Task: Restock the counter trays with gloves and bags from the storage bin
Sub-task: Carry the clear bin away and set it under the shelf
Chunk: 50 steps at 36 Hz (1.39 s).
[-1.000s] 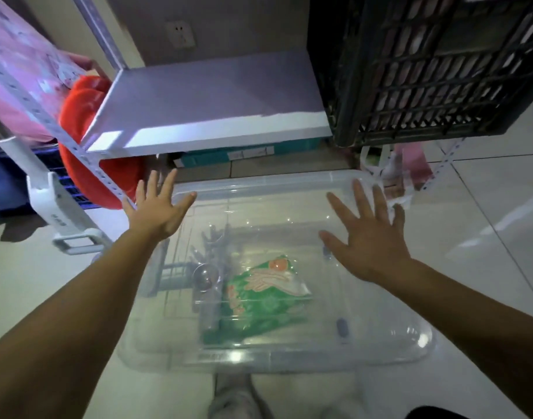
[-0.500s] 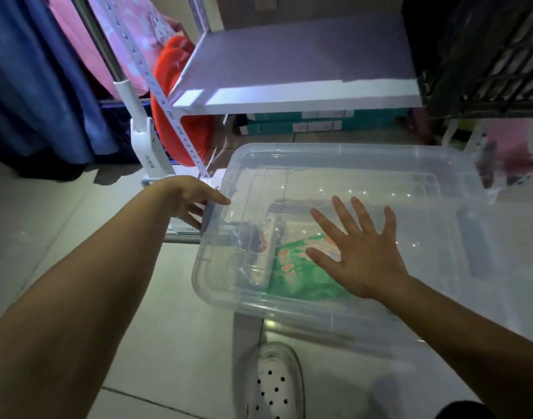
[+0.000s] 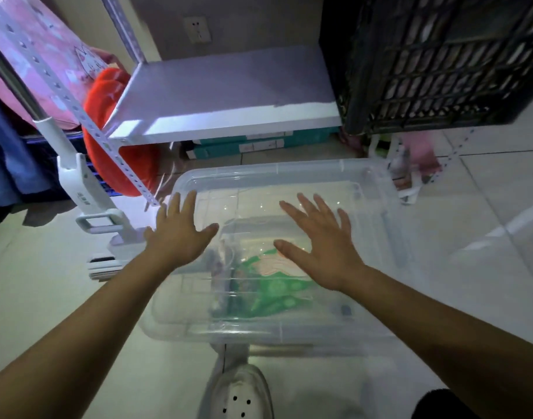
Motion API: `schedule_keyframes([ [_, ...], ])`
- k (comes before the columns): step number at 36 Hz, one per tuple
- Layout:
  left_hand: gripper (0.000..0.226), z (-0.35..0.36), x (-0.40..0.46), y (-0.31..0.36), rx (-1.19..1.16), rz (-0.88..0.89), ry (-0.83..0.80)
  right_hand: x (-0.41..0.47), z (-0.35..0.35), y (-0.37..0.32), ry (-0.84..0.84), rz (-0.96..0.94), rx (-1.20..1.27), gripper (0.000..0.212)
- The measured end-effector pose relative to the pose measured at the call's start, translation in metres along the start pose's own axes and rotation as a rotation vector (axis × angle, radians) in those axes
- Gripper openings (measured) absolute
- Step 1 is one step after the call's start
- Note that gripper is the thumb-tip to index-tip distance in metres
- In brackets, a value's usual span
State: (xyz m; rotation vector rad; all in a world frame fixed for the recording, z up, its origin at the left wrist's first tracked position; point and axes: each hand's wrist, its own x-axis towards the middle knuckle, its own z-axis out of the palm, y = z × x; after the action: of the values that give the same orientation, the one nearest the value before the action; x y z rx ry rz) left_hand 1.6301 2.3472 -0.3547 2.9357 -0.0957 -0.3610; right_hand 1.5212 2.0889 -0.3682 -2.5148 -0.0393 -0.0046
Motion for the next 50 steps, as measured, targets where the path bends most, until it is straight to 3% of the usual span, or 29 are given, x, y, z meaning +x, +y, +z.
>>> schedule_keyframes([
  [2,0.084,0.019,-0.024,0.022,-0.01,0.175,0.096,0.001,-0.029,0.017,0.098,0.105,0.115,0.076],
  [7,0.075,0.058,-0.061,0.066,0.069,0.45,0.1,0.008,-0.099,0.078,0.191,0.47,0.527,0.076],
  [11,0.068,0.078,-0.072,0.073,0.122,0.492,0.108,0.0,-0.118,0.122,0.037,0.941,0.804,0.087],
  [13,0.067,0.082,-0.073,0.075,0.132,0.482,0.113,-0.005,-0.116,0.137,-0.111,1.028,0.91,0.093],
  [15,0.067,0.085,-0.072,0.075,0.146,0.48,0.114,-0.006,-0.113,0.147,-0.173,1.033,0.968,0.095],
  [24,0.068,0.086,-0.071,0.077,0.154,0.473,0.126,0.004,-0.123,0.152,-0.162,1.094,0.879,0.073],
  [32,0.069,0.091,-0.072,0.089,0.15,0.468,0.141,0.008,-0.122,0.14,-0.265,1.01,0.486,0.057],
  [38,0.069,0.093,-0.072,0.091,0.162,0.474,0.147,0.015,-0.123,0.135,-0.25,1.0,0.432,0.045],
  [50,0.07,0.086,-0.075,0.093,0.186,0.456,0.05,0.011,-0.127,0.095,-0.27,1.043,0.359,0.055],
])
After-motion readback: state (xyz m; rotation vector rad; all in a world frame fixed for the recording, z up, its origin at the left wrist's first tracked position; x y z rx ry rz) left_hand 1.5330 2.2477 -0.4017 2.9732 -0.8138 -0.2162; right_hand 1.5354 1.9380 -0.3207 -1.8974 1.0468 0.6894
